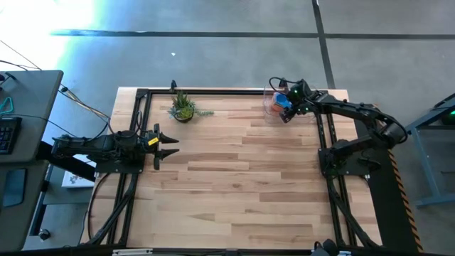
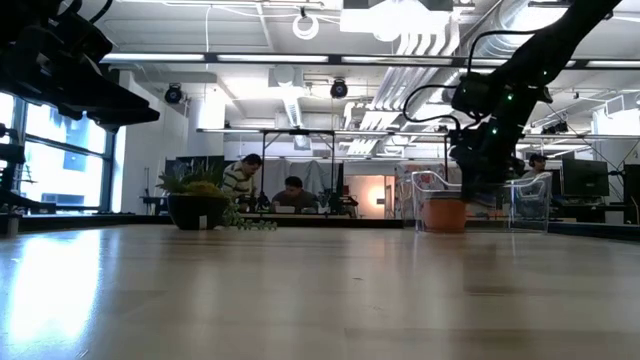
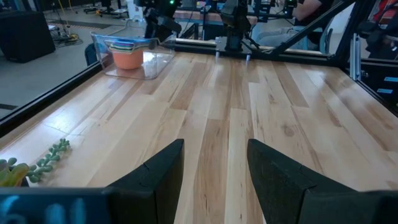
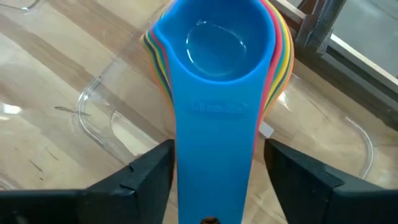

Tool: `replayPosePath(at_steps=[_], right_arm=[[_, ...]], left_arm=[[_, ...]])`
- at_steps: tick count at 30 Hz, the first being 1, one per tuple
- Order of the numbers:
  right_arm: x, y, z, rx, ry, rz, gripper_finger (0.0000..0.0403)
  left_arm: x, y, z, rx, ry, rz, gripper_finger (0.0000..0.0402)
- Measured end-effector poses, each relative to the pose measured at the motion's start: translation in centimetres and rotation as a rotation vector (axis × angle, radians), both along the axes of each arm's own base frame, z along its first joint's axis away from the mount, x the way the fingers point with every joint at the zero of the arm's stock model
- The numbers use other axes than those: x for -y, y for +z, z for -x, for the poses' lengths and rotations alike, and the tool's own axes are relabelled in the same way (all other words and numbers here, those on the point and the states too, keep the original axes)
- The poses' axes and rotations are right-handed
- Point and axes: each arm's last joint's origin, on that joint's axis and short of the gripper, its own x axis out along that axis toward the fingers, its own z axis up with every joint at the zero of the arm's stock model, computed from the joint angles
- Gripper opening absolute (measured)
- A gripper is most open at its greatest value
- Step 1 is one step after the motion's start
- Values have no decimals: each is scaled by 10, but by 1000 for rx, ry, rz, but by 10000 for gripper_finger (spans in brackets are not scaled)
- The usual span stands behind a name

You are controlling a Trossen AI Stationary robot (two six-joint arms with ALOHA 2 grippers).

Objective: Nest measuring cups in basket
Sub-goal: Put the stacked measuring cups into the transparent bin, then return to Home Position

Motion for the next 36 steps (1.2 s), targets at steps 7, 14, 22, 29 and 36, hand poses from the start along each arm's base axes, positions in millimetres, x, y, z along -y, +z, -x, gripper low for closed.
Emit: replayPosePath(at_steps=[7, 14, 22, 29, 36], right_arm=[[3, 21, -3, 49, 3, 39, 256], [-7, 57, -15, 291, 41, 13, 255], [-68, 85, -66, 542, 240, 39, 255], [-130, 105, -99, 685, 493, 188, 255], [-165, 109, -104, 715, 618, 215, 255]], left_arm=[[0, 0, 0, 0, 0, 0, 168], [0, 0, 0, 0, 0, 0, 168], [0, 0, 0, 0, 0, 0, 168], [0, 0, 0, 1, 0, 0, 168], [0, 0, 0, 0, 0, 0, 168]])
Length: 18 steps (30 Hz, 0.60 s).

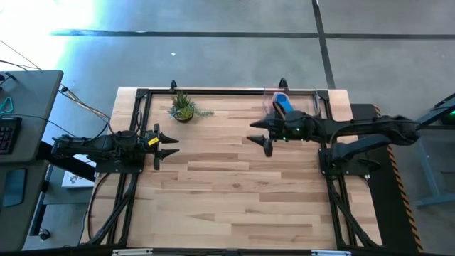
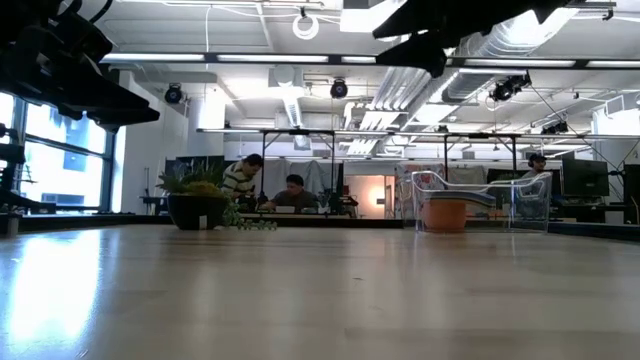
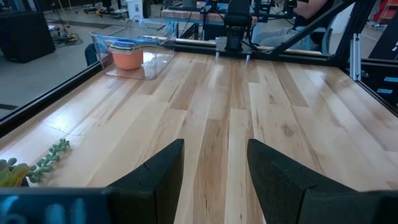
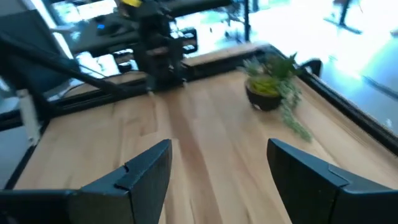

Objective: Nest measuring cups in basket
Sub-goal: Return to Home Position

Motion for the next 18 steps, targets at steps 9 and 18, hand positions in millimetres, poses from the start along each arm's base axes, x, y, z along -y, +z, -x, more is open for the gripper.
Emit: replayPosePath(at_steps=[9, 18], right_arm=[[-9, -26, 49, 230, 75, 17, 255], [-15, -73, 117, 341, 118, 31, 255]], left_arm=[[0, 0, 0, 0, 0, 0, 168], [0, 0, 0, 0, 0, 0, 168]])
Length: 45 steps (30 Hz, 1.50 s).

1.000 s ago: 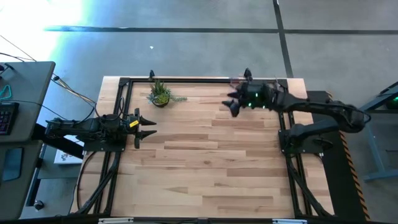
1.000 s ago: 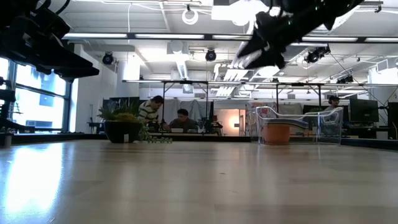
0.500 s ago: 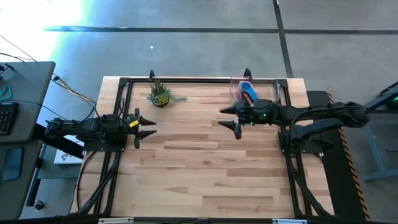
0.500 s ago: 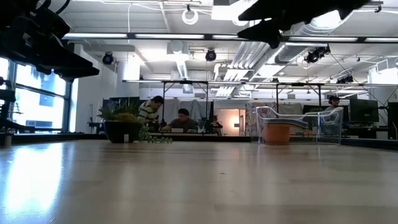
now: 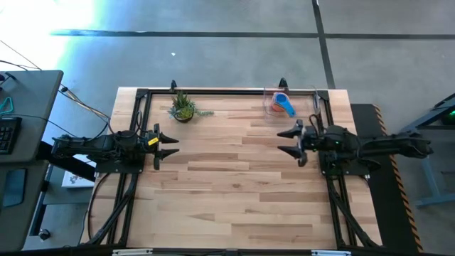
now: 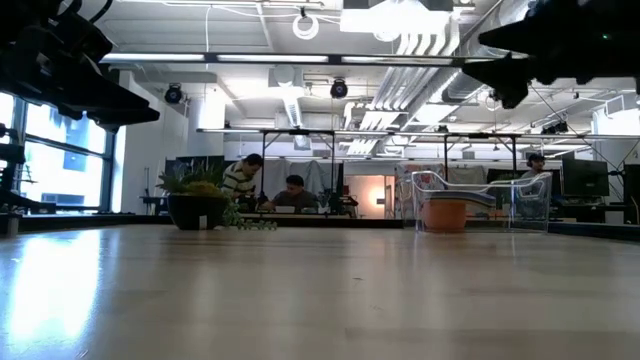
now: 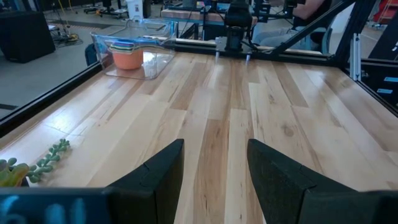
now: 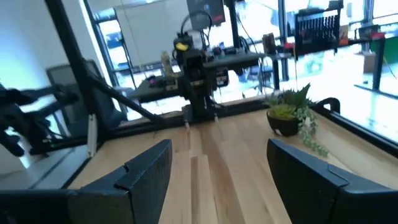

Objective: Nest measuring cups in basket
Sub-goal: Return to Home Position

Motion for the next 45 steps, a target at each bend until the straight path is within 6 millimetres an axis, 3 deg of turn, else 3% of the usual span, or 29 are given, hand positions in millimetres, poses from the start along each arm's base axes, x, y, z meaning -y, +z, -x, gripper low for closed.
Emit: replayPosePath(at_steps=[8, 23, 28, 45], right_arm=[[-3, -19, 23, 88, 52, 35, 255], [-3, -45, 32, -42, 58, 101, 255], [-2, -57, 33, -171, 8, 16, 255], [0, -58, 32, -175, -54, -121, 255]], left_arm=[[0, 0, 0, 0, 0, 0, 168], [0, 0, 0, 0, 0, 0, 168], [0, 0, 0, 0, 0, 0, 168], [0, 0, 0, 0, 0, 0, 168]])
